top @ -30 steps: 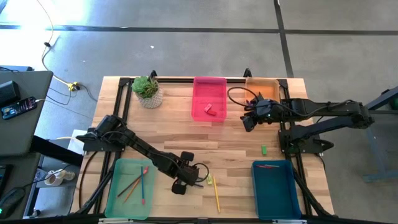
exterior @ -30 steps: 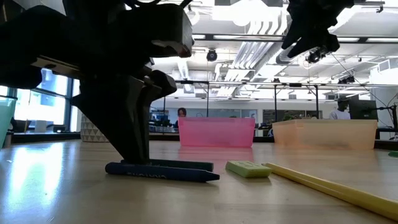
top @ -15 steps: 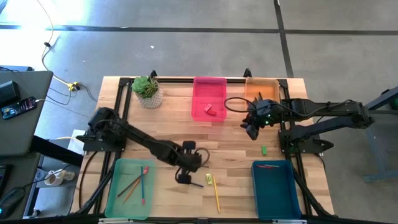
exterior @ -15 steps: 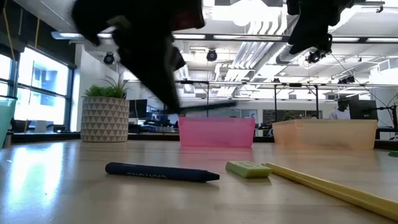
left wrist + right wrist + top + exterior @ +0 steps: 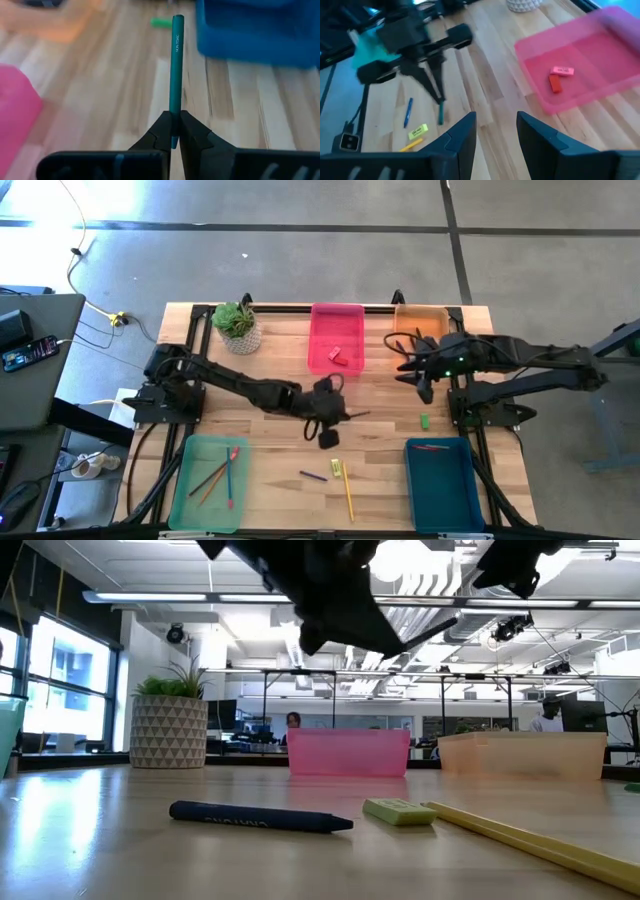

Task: Sort crayons/erasers/pens/pencils in bins
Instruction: Put the green crayon into the blue bin

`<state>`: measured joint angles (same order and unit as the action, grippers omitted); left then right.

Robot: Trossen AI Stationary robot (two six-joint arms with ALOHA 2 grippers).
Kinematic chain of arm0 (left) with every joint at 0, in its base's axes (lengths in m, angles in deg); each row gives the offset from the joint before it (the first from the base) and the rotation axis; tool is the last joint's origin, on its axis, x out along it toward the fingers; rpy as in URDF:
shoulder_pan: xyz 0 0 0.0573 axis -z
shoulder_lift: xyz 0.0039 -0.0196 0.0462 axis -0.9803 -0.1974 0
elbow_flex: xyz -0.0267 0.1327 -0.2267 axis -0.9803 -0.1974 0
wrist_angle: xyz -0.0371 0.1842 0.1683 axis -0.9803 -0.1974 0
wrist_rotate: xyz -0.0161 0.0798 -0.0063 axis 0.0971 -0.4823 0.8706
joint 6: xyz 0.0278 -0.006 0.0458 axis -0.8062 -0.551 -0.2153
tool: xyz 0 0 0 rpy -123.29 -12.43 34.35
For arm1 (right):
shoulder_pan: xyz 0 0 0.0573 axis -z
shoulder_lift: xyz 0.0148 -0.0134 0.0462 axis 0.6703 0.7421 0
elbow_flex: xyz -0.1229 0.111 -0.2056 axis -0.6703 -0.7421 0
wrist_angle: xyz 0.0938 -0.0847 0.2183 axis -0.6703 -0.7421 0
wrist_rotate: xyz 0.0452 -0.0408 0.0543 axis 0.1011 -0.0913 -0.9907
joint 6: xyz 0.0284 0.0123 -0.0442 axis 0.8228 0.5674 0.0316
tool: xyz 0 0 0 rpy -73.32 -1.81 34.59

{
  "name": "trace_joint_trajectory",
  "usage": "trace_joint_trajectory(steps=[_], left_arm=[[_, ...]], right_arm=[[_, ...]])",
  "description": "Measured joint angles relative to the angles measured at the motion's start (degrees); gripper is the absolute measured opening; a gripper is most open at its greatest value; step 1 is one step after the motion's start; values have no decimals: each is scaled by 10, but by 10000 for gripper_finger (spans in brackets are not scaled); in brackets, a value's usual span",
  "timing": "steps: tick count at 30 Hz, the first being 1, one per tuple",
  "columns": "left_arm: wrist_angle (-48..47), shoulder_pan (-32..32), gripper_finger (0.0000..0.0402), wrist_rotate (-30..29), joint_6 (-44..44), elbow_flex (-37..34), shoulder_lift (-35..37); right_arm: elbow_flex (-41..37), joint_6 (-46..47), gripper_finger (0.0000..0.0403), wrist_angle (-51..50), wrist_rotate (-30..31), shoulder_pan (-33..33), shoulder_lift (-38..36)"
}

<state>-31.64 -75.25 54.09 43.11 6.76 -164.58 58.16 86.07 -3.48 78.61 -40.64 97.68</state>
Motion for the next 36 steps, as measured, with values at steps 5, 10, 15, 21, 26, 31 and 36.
trace_joint_trajectory(steps=[5,10,15,21,26,31,36], left_arm=[[64,-31,3,5,0,0,0],[144,-54,3,5,0,0,0],[211,-70,3,5,0,0,0],[286,-83,3,5,-12,0,0],[332,-92,3,3,-15,0,0],[355,-98,3,3,-15,0,0],[365,-104,3,3,-19,0,0]], right_arm=[[0,-51,133,2,-21,0,-14],[0,-95,133,34,-30,0,-12],[0,-146,133,75,-30,0,-12],[0,-189,133,111,-27,0,-8],[0,-201,133,146,26,0,-3],[0,-219,133,181,40,1,-4],[0,-218,133,211,43,1,0]])
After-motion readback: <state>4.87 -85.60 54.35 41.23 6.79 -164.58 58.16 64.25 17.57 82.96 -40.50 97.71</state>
